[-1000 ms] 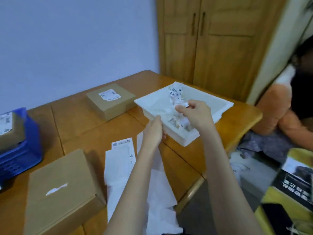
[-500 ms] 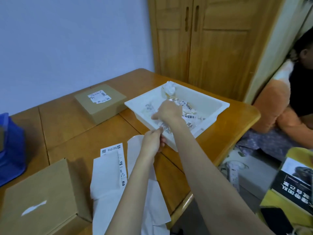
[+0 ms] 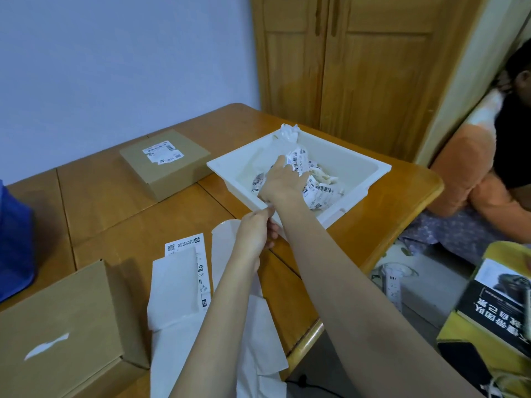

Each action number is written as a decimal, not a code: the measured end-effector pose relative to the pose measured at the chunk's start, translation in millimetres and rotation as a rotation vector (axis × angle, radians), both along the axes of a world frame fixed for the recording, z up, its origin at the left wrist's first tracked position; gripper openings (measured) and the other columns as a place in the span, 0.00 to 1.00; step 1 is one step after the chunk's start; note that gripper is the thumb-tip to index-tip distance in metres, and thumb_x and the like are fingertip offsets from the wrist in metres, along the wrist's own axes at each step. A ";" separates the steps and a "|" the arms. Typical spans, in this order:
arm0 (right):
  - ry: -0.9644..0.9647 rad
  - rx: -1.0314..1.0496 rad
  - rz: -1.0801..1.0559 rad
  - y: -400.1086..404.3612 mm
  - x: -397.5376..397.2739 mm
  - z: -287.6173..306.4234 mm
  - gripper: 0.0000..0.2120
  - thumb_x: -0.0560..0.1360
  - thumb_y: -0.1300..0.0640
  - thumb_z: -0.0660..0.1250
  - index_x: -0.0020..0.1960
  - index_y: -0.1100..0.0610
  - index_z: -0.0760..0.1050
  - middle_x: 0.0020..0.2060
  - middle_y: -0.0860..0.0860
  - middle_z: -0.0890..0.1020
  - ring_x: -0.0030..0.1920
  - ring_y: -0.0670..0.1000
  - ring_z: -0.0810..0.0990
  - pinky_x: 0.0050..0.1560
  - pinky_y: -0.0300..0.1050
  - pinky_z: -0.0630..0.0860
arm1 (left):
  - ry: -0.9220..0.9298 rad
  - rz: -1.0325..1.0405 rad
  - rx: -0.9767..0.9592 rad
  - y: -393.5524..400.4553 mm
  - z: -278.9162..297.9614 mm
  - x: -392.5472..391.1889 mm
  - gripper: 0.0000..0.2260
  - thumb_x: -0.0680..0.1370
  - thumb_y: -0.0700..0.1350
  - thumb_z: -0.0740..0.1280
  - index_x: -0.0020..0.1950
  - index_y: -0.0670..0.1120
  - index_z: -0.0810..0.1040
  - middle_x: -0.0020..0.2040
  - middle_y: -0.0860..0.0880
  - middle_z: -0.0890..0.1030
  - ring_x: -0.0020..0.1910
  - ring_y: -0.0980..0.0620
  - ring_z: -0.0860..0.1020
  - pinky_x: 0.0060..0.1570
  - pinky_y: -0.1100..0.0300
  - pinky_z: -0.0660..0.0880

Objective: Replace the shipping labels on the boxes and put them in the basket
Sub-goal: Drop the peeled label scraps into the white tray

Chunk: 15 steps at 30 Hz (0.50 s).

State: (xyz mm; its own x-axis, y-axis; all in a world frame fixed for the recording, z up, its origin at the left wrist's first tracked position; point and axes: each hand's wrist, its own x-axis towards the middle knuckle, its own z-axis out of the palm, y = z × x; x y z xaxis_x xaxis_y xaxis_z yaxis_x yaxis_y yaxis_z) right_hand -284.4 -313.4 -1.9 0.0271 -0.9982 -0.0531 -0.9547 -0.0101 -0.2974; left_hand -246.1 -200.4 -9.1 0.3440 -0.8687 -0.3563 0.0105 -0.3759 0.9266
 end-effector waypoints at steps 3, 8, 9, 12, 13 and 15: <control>-0.004 -0.039 0.023 -4.8 3.1 -2.3 0.39 0.72 0.56 0.67 0.74 0.62 0.49 0.61 0.54 0.73 0.63 0.55 0.75 0.67 0.54 0.60 | -0.004 0.000 0.007 -0.4 0.3 0.0 0.16 0.83 0.48 0.61 0.37 0.44 0.74 0.32 0.48 0.75 0.29 0.54 0.72 0.29 0.63 0.69; -0.032 -0.079 0.158 -5.9 5.7 -6.3 0.31 0.75 0.61 0.62 0.73 0.65 0.53 0.49 0.51 0.80 0.56 0.54 0.78 0.65 0.50 0.61 | 0.002 -0.005 -0.006 1.5 0.9 -0.4 0.18 0.84 0.48 0.61 0.35 0.44 0.73 0.31 0.48 0.75 0.30 0.54 0.72 0.30 0.63 0.68; -0.036 -0.067 0.200 -5.0 5.6 -4.3 0.25 0.75 0.62 0.61 0.70 0.64 0.59 0.49 0.52 0.80 0.56 0.54 0.78 0.64 0.50 0.62 | 0.001 -0.005 -0.006 1.5 0.9 -0.6 0.18 0.84 0.48 0.61 0.35 0.43 0.73 0.30 0.48 0.75 0.30 0.54 0.72 0.30 0.63 0.68; -0.003 -0.036 0.288 -7.9 4.9 -2.7 0.05 0.75 0.64 0.60 0.41 0.57 0.67 0.37 0.50 0.73 0.47 0.56 0.74 0.52 0.45 0.67 | -0.003 -0.006 -0.004 1.7 0.5 -0.9 0.19 0.84 0.49 0.60 0.35 0.43 0.73 0.31 0.48 0.74 0.30 0.54 0.72 0.31 0.63 0.68; 0.010 0.000 0.308 -6.9 5.3 -3.0 0.10 0.75 0.65 0.60 0.36 0.57 0.65 0.34 0.50 0.70 0.44 0.55 0.73 0.46 0.44 0.68 | -0.003 -0.005 -0.002 1.6 0.0 -0.6 0.18 0.84 0.49 0.61 0.35 0.43 0.73 0.31 0.48 0.75 0.30 0.54 0.72 0.30 0.63 0.69; -0.031 0.073 0.329 -5.8 6.4 -2.3 0.09 0.74 0.65 0.61 0.35 0.58 0.69 0.33 0.52 0.73 0.42 0.56 0.75 0.37 0.42 0.69 | -0.006 -0.008 0.001 1.3 -1.1 0.8 0.18 0.84 0.49 0.61 0.36 0.43 0.73 0.31 0.48 0.75 0.30 0.55 0.72 0.30 0.64 0.68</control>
